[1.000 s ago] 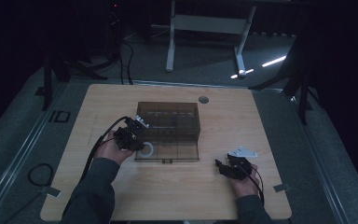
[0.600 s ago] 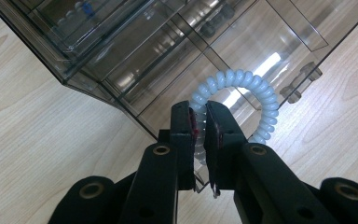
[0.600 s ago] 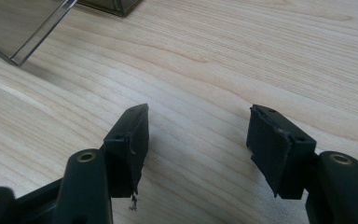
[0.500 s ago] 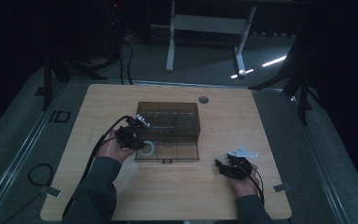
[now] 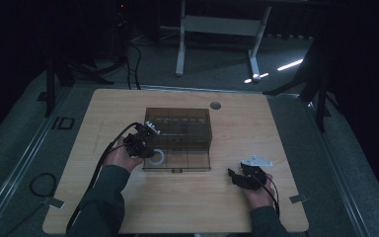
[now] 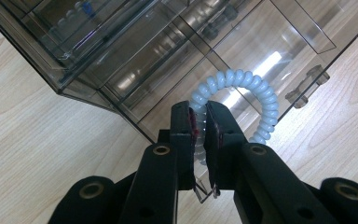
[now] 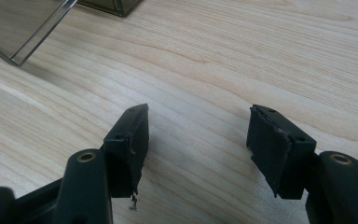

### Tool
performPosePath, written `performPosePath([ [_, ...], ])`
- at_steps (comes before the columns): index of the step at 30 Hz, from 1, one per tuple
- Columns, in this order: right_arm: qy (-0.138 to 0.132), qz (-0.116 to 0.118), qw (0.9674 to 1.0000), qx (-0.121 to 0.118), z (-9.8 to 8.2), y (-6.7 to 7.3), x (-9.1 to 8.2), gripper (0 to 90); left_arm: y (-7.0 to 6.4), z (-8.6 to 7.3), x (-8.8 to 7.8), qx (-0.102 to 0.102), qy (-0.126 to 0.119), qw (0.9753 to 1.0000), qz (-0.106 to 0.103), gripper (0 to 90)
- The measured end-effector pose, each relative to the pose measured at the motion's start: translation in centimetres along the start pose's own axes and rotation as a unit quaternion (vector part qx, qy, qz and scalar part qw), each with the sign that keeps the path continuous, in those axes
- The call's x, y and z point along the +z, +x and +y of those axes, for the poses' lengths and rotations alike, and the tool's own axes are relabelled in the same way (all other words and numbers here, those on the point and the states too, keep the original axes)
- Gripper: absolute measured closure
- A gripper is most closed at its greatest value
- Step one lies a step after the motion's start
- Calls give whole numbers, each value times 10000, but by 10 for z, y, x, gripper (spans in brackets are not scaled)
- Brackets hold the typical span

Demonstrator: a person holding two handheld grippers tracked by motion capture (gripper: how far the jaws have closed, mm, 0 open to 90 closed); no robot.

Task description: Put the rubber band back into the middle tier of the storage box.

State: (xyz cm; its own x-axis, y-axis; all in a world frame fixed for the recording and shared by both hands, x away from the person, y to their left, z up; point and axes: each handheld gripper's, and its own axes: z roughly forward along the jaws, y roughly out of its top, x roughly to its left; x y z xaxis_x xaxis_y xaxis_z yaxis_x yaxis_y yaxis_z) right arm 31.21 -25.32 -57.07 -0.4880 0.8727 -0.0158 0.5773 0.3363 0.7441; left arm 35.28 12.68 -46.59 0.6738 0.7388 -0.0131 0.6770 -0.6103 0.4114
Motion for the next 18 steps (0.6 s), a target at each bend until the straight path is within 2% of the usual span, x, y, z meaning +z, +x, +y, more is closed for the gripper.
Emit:
performPosePath([
  [18, -3, 1, 10000, -5, 0, 0, 0, 386, 1, 1, 9, 143, 112, 9998, 97, 819],
])
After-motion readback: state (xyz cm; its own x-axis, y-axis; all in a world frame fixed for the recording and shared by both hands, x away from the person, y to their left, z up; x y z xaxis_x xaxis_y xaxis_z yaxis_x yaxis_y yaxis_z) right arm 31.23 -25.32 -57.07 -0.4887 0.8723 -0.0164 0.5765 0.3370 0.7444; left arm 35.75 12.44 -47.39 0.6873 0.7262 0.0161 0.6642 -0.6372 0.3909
